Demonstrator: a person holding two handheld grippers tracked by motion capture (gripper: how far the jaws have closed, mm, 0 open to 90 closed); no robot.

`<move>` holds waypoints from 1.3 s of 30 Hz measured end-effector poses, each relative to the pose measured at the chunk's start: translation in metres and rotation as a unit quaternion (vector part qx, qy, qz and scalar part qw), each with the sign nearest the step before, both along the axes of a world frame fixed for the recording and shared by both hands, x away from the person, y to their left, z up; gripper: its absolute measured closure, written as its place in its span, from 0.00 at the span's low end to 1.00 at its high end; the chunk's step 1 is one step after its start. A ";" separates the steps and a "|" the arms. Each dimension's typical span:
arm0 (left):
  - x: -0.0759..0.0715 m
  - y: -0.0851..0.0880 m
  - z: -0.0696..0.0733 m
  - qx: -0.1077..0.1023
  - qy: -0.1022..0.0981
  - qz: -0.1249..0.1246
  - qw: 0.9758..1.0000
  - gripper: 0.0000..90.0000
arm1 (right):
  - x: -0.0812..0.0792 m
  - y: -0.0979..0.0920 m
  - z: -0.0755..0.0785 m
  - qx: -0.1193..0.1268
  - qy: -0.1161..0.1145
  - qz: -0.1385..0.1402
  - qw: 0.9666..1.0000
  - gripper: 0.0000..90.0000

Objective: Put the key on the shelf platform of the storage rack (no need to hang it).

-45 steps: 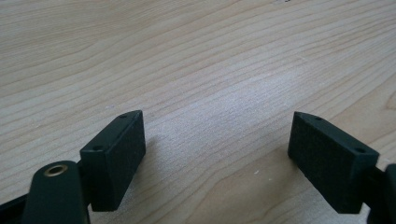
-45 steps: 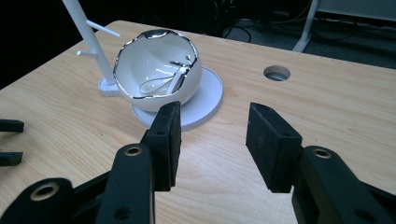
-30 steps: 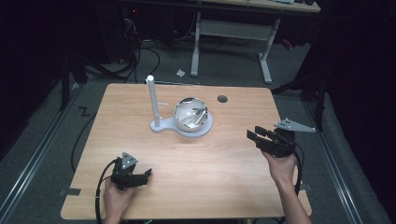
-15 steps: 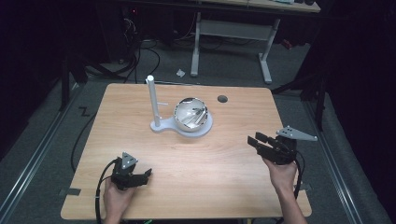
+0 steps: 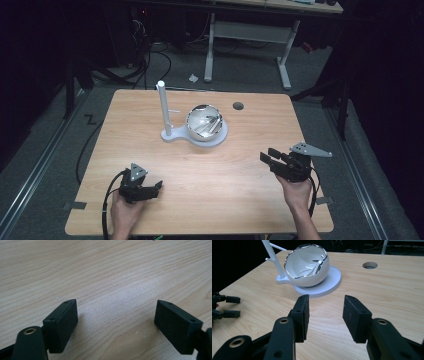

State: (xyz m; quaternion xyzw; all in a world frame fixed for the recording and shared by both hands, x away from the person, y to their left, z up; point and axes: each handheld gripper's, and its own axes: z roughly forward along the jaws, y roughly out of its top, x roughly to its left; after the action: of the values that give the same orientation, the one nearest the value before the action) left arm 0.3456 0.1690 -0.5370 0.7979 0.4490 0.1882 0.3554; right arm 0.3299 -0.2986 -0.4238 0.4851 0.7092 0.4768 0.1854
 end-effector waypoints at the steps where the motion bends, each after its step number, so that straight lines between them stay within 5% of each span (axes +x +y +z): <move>1: 0.000 0.000 0.000 0.001 0.000 0.000 1.000 0.22 | 0.000 0.001 -0.001 0.001 -0.001 0.000 1.000 0.64; 39: 0.000 0.000 0.000 0.000 0.000 0.000 1.000 0.22 | 0.005 0.037 -0.051 -0.017 0.025 0.019 0.999 0.63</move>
State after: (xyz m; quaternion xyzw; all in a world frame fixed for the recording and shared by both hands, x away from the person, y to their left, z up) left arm 0.3456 0.1690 -0.5369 0.7983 0.4487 0.1880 0.3550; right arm 0.3350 -0.2617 -0.4747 0.4798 0.7309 0.4559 0.1667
